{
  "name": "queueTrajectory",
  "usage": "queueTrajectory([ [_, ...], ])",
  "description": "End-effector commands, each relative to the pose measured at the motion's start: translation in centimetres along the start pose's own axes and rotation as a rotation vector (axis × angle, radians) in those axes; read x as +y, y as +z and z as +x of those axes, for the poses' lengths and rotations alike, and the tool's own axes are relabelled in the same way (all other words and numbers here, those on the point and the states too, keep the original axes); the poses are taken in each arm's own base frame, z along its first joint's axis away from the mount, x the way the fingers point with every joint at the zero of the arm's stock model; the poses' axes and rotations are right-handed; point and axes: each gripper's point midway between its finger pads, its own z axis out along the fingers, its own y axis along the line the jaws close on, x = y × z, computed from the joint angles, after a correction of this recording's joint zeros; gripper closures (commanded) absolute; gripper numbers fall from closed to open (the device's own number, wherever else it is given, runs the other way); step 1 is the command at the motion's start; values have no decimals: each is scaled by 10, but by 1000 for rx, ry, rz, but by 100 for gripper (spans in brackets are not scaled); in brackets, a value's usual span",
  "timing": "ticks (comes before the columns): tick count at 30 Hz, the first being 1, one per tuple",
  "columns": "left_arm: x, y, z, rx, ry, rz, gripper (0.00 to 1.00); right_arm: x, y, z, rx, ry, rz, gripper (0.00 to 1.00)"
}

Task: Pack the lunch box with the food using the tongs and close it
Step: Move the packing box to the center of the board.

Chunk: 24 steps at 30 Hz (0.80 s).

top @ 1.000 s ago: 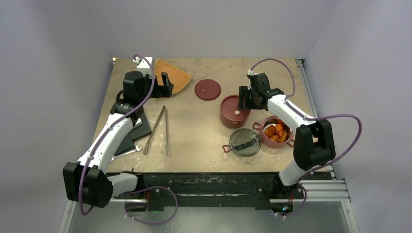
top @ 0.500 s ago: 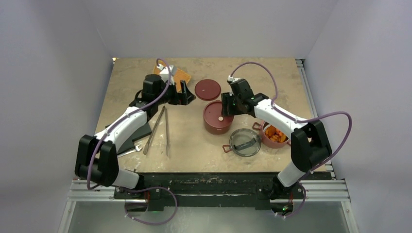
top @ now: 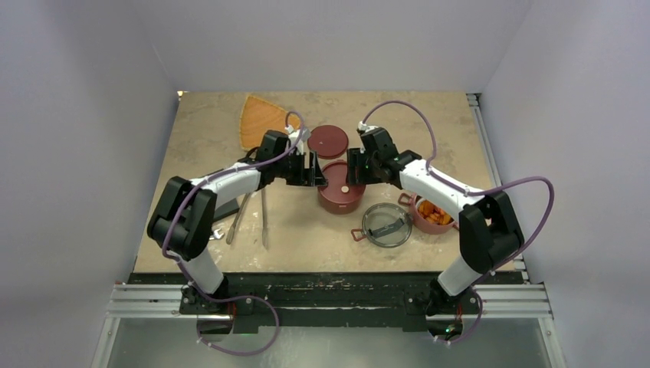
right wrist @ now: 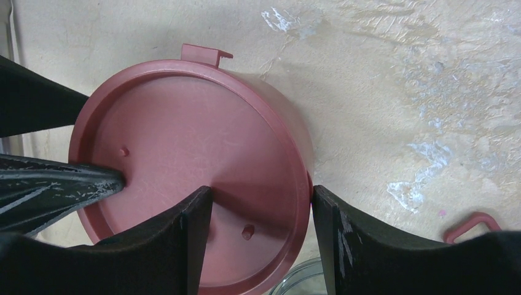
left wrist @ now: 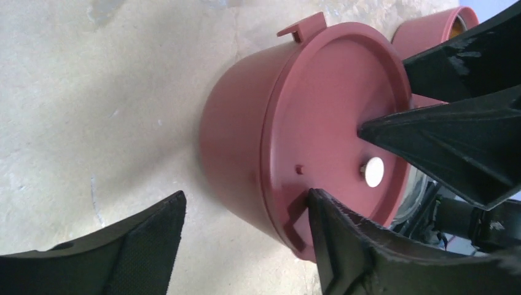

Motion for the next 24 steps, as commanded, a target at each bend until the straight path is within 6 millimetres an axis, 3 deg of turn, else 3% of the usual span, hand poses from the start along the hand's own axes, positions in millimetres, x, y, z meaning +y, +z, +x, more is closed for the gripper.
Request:
queueTrajectory([
  [1,9,13,11,82,27,-60,34,3,-2,25,62,5,-13,37],
  [6,33,26,35,191,80,-193,48,4,-5,26,49,13,-21,37],
  [13,59,34,61,315,157,-328,58,11,-2,37,62,28,-60,37],
  [17,60,30,49,280,184,-363,58,24,-3,44,67,28,-100,37],
  [24,59,-4,3,119,241,-467,58,52,-7,42,31,60,-176,41],
])
